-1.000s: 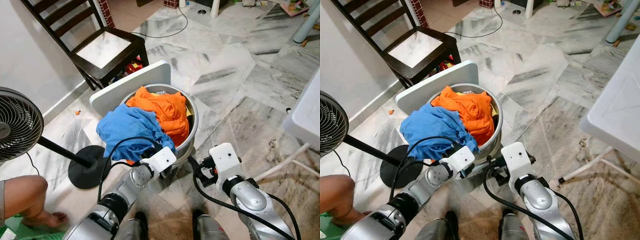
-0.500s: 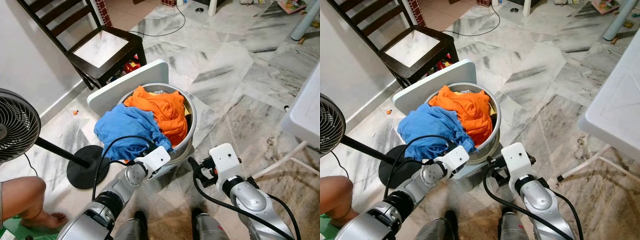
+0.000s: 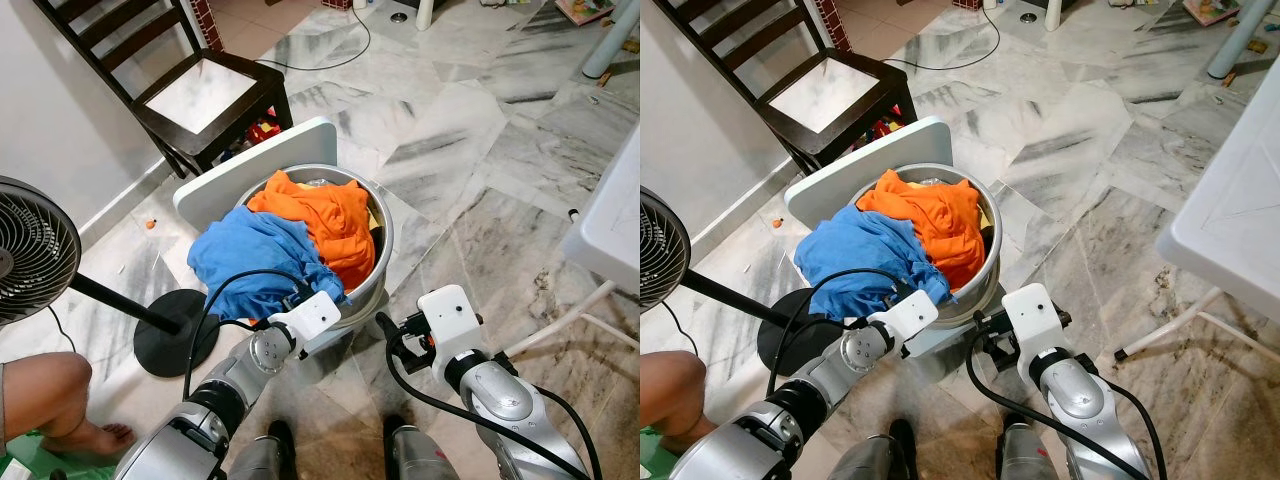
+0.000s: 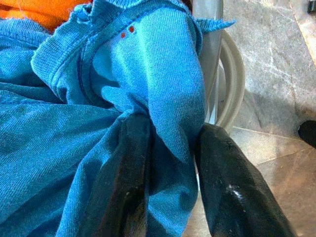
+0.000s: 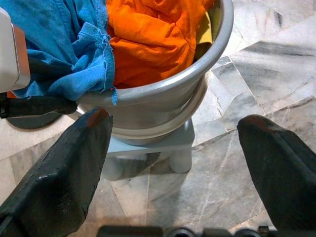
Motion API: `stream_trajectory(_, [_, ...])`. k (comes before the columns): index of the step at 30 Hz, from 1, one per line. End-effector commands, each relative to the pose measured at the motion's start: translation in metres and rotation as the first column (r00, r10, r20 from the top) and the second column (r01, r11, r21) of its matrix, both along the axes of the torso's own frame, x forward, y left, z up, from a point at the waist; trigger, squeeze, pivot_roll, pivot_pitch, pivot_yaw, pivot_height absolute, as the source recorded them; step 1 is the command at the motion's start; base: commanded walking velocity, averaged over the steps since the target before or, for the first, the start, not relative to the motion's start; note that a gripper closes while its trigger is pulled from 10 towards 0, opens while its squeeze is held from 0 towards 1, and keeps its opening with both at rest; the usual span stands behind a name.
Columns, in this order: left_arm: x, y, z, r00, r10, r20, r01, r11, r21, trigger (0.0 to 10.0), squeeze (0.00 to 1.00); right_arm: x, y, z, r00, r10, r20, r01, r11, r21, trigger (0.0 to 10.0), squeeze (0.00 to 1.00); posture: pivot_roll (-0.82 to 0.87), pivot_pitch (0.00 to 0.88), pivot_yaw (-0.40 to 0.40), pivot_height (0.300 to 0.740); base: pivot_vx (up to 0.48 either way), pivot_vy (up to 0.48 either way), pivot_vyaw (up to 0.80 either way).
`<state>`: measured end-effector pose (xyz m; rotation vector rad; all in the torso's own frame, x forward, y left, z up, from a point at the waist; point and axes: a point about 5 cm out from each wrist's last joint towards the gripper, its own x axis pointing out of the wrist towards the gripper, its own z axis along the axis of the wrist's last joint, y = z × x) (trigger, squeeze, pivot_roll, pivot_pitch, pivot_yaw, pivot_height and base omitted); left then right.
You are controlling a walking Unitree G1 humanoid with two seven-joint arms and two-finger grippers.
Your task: Hang hanger
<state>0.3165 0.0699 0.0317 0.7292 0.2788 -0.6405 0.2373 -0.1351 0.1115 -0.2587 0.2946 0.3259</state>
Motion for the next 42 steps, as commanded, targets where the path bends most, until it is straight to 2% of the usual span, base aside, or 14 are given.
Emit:
stream_trajectory(1, [-0.002,0.012,-0.006,0.998,0.069,-0.006,-0.069,0.998,0.006,0.0,0.00,-0.003,0.004,-0.001,1.000,0.005,-0.005,-0.005,1.000,0.009,10.0,0.00,-0.15,0.301,0.142,0.740,0.000,0.000,0.00])
stream_trajectory(10, [0.002,0.014,0.000,0.992,0.111,0.056,-0.108,0.993,-0.050,0.0,0.00,-0.002,0.003,-0.001,1.000,-0.004,-0.002,0.004,1.000,0.011,10.0,0.00,-0.14,0.302,0.141,0.740,0.000,0.000,0.00])
stream_trajectory(14, [0.011,0.016,0.018,0.976,0.156,0.153,-0.138,0.983,-0.122,0.0,0.00,-0.001,0.003,-0.001,1.000,-0.005,0.000,0.005,1.000,0.009,10.0,0.00,-0.15,0.298,0.140,0.740,0.000,0.000,0.00])
stream_trajectory(18, [0.019,0.019,0.043,0.945,0.197,0.262,-0.138,0.965,-0.225,0.0,0.00,0.002,0.003,-0.001,1.000,-0.003,0.003,0.003,1.000,0.008,10.0,0.00,-0.14,0.283,0.134,0.740,0.000,0.000,0.00])
stream_trajectory(22, [0.018,0.021,0.047,0.941,0.205,0.268,-0.137,0.958,-0.252,0.0,0.00,0.004,0.004,0.000,1.000,0.002,0.008,-0.002,1.000,0.010,10.0,0.00,-0.13,0.276,0.129,0.740,0.000,0.000,0.00])
stream_trajectory(26, [0.011,0.022,0.036,0.953,0.201,0.226,-0.144,0.959,-0.246,0.0,0.00,0.007,0.006,0.001,1.000,0.011,0.013,-0.011,1.000,0.011,10.0,0.00,-0.13,0.272,0.123,0.740,0.000,0.000,0.00])
stream_trajectory(30, [0.007,0.019,0.035,0.955,0.201,0.219,-0.140,0.954,-0.266,0.0,0.00,0.008,0.006,0.001,1.000,0.013,0.014,-0.014,1.000,0.010,10.0,0.00,-0.13,0.270,0.122,0.740,0.000,0.000,0.00])
stream_trajectory(36, [0.009,0.020,0.050,0.941,0.210,0.267,-0.122,0.942,-0.313,0.0,0.00,0.011,0.005,0.000,1.000,0.011,0.020,-0.012,1.000,0.008,10.0,0.00,-0.12,0.254,0.121,0.740,0.000,0.000,0.00])
stream_trajectory(39, [0.011,0.024,0.063,0.920,0.230,0.317,-0.109,0.928,-0.357,0.0,0.00,0.014,0.008,-0.001,1.000,0.014,0.027,-0.014,1.000,0.011,10.0,0.00,-0.12,0.243,0.119,0.740,0.000,0.000,0.00])
stream_trajectory(42, [0.011,0.027,0.080,0.906,0.221,0.360,-0.064,0.914,-0.400,0.0,0.00,0.022,0.009,0.000,0.999,0.018,0.044,-0.019,1.000,0.014,10.0,0.00,-0.10,0.193,0.114,0.740,0.000,0.000,0.00])
